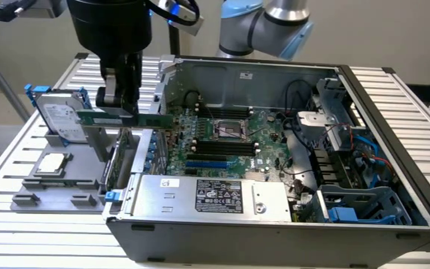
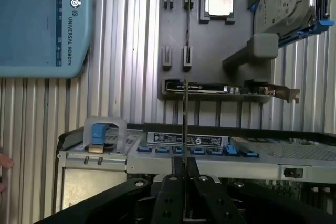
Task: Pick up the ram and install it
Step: 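Pick up the ram and move it above insertion slot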
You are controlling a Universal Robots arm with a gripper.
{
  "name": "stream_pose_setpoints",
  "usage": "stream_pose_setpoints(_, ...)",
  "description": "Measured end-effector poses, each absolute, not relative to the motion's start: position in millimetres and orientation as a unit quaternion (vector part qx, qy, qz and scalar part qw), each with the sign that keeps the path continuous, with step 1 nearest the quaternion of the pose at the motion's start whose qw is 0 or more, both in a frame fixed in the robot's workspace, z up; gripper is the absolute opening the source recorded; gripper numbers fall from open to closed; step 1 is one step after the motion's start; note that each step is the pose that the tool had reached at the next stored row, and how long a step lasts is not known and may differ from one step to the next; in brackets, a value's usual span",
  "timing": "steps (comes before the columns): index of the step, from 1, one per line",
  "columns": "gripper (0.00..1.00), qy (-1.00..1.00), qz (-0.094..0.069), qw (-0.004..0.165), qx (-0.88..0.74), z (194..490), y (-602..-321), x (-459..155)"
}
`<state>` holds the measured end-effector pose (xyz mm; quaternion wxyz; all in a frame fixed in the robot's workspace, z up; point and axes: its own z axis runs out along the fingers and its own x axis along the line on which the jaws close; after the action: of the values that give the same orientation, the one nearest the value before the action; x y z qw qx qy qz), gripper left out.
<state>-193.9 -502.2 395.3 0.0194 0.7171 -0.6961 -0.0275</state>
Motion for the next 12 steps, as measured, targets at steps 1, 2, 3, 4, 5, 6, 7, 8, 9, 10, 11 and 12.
stream_pose_setpoints(1, 0.14, -0.696, -0.028, 0.02, 0.717, 395.3, -502.0, -189.4)
stream_pose_setpoints(2, 0.14, -0.696, -0.028, 0.02, 0.717, 395.3, -501.9, -184.9)
stream_pose_setpoints(3, 0.14, -0.696, -0.029, 0.02, 0.717, 395.4, -501.7, -180.4)
stream_pose_setpoints(4, 0.14, -0.696, -0.029, 0.02, 0.717, 395.3, -501.5, -175.9)
stream_pose_setpoints(5, 0.14, -0.696, -0.029, 0.02, 0.717, 395.3, -501.3, -171.1)
stream_pose_setpoints(6, 0.14, -0.696, -0.029, 0.02, 0.717, 395.3, -501.1, -166.5)
stream_pose_setpoints(7, 0.14, -0.696, -0.029, 0.02, 0.717, 395.3, -500.9, -161.9)
stream_pose_setpoints(8, 0.14, -0.696, -0.03, 0.019, 0.717, 395.3, -500.6, -157.4)
stream_pose_setpoints(9, 0.14, -0.696, -0.03, 0.019, 0.717, 395.3, -500.4, -152.9)
stream_pose_setpoints(10, 0.14, -0.696, -0.03, 0.019, 0.717, 395.3, -500.2, -148.4)
stream_pose_setpoints(11, 0.14, -0.696, -0.031, 0.019, 0.717, 395.3, -500.1, -143.9)
stream_pose_setpoints(12, 0.14, -0.696, -0.031, 0.018, 0.717, 395.3, -499.9, -139.3)
